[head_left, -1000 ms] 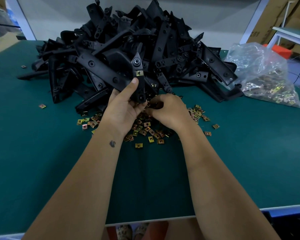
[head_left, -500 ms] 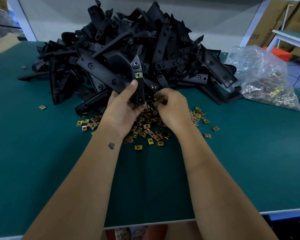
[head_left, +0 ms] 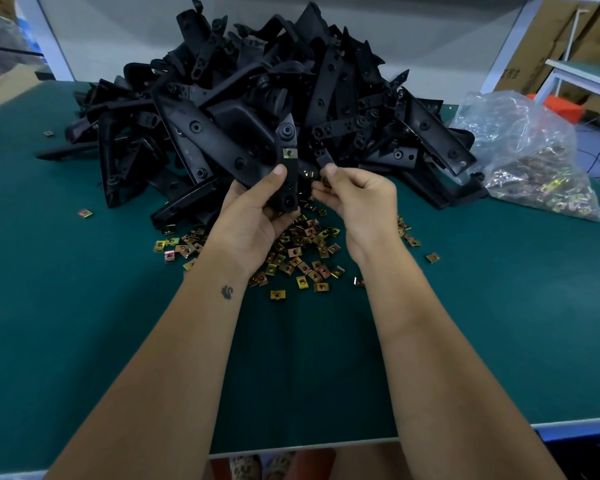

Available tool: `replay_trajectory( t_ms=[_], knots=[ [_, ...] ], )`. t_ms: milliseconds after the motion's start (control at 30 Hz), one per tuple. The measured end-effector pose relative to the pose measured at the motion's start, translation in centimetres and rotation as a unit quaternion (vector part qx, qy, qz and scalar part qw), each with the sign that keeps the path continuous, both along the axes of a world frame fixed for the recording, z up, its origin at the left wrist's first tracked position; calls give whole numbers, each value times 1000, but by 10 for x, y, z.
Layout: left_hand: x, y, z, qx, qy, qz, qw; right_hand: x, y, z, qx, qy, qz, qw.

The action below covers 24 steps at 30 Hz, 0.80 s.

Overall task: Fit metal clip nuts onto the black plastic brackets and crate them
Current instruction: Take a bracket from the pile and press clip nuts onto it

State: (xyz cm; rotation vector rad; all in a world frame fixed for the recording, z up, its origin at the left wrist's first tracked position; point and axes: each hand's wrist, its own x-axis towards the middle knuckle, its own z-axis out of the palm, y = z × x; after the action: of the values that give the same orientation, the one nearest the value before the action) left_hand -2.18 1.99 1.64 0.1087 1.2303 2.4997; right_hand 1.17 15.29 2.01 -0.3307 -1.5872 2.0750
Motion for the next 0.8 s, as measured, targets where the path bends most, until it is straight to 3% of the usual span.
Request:
replay_trajectory(
  t_ms=[167, 367, 600, 800],
  knots=[
    [-1, 1, -1, -6, -6, -2, 1000, -2, 2, 2, -97, 7, 20, 995],
    [0, 2, -1, -3, -10, -2, 1000, 0, 0, 2, -36, 5, 29, 999],
    [0, 2, -1, 2, -15, 1, 1000, 1, -2, 5, -59, 24, 39, 997],
    [-2, 1, -2, 19, -17, -4, 1000, 5, 0, 4, 28, -7, 44, 999]
  ],
)
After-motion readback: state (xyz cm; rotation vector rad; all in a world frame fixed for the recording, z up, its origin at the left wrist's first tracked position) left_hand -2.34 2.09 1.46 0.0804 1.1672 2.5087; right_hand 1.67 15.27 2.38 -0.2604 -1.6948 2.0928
